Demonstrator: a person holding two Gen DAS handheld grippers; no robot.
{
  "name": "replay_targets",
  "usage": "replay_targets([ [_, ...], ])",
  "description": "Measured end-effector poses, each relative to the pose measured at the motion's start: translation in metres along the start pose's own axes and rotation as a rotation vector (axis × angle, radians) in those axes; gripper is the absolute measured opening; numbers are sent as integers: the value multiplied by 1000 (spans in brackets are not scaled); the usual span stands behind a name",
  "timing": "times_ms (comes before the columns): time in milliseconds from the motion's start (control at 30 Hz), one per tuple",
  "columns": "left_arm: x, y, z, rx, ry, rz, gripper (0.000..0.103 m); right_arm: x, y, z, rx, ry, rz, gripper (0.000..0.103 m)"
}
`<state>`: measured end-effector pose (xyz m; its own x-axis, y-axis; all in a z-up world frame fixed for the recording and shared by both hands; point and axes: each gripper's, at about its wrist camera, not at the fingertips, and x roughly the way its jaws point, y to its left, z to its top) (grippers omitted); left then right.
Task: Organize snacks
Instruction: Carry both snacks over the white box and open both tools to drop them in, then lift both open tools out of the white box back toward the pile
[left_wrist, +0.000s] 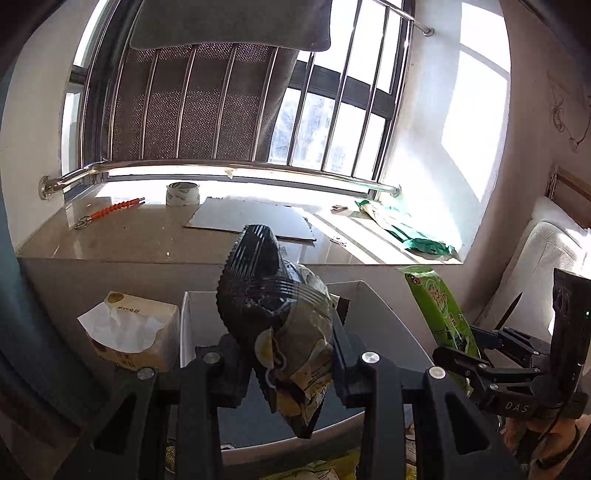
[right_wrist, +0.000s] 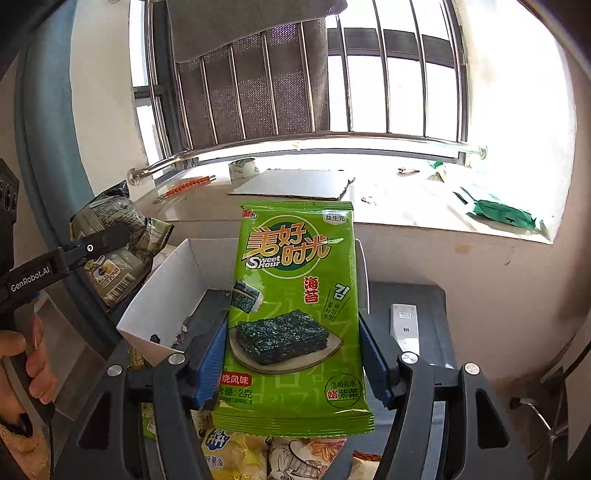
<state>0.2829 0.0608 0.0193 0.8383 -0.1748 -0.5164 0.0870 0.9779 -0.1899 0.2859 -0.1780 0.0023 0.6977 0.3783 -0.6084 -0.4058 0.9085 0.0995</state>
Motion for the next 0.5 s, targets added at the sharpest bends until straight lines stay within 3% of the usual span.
replay_targets([
  [133, 27, 2, 1, 9, 48, 20, 40, 42, -7, 18, 17, 84, 7, 70],
  [200, 37, 1, 0, 26, 80, 28, 49, 56, -9, 21, 21, 106, 5, 72],
  [233, 40, 2, -2, 37, 86, 63, 57, 60, -10, 21, 27, 112, 5, 74],
  [267, 42, 2, -2, 54, 87, 97, 83, 65, -11, 22, 35, 119, 0, 79],
  [300, 41, 3, -3, 66, 78, 124, 102, 69, -14, 22, 46, 126, -17, 84],
  [367, 37, 7, -5, 63, 72, 135, 103, 72, -19, 22, 64, 129, -18, 103],
  [500, 23, 15, -5, 13, 67, 109, 103, 65, -25, 19, 113, 113, -16, 103],
])
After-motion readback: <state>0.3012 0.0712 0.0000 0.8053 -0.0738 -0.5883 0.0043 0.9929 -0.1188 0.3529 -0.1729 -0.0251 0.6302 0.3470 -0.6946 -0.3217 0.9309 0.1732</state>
